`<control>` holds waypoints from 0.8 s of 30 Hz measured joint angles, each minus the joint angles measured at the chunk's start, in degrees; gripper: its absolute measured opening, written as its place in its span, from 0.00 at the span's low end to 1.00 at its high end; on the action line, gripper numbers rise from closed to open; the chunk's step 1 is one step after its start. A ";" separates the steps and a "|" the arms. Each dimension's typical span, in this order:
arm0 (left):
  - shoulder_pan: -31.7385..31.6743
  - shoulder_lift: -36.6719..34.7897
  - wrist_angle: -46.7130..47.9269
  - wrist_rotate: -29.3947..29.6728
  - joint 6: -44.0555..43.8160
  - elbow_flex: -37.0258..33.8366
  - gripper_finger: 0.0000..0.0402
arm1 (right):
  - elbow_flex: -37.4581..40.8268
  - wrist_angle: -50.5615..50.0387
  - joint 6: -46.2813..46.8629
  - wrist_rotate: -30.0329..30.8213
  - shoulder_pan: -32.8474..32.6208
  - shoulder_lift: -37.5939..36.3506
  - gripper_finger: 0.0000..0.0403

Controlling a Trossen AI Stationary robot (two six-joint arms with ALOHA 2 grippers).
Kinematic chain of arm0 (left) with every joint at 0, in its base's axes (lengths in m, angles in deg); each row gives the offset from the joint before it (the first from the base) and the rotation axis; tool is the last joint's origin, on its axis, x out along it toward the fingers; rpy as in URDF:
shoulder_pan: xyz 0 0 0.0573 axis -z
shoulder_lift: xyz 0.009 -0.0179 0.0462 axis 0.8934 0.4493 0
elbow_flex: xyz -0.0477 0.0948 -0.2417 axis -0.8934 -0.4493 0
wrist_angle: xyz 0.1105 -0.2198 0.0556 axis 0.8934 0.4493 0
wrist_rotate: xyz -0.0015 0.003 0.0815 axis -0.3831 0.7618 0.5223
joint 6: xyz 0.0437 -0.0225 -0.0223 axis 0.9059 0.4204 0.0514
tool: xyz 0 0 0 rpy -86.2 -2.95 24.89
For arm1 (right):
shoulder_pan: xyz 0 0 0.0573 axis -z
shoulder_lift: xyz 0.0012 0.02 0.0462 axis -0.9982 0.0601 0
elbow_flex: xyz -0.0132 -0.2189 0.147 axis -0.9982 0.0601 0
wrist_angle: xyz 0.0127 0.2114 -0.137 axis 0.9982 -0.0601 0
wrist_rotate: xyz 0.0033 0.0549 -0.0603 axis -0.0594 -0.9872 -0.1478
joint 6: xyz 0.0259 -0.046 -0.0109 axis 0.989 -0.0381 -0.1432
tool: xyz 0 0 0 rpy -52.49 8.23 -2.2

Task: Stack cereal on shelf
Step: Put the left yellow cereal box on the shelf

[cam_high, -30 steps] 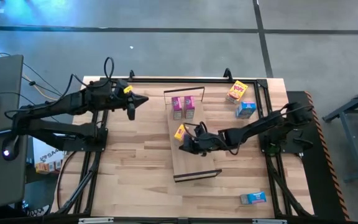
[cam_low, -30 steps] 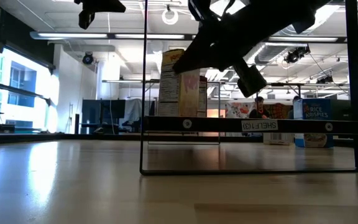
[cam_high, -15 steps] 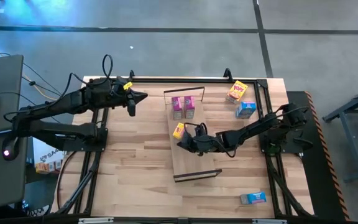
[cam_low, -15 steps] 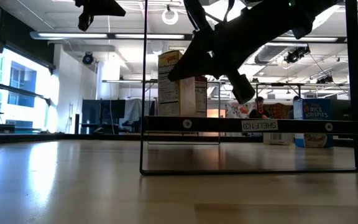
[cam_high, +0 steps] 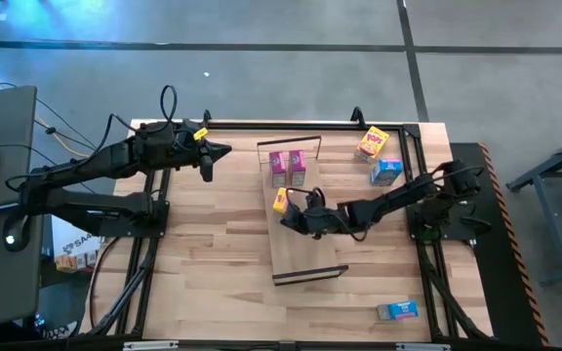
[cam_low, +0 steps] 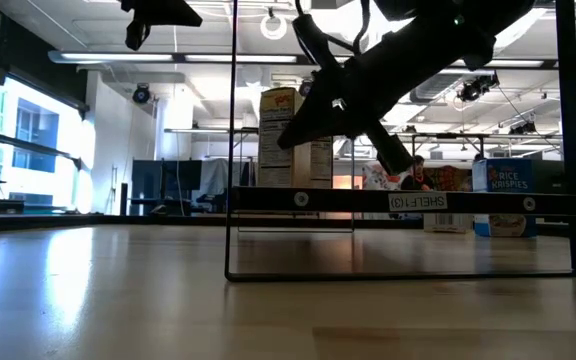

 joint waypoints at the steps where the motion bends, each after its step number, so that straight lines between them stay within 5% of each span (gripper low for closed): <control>1: 0.00 0.00 0.00 0.00 -0.01 0.00 0.00 | 0.00 0.00 -0.63 -0.45 0.33 -0.01 0.00; 11: 0.00 0.00 0.00 0.02 -0.11 0.00 0.00 | 0.00 -1.07 -5.54 -7.44 2.50 -0.17 0.00; 24: 0.00 0.02 0.00 0.13 -0.09 0.00 0.00 | -0.02 -5.50 -3.97 -3.66 3.05 -2.25 0.00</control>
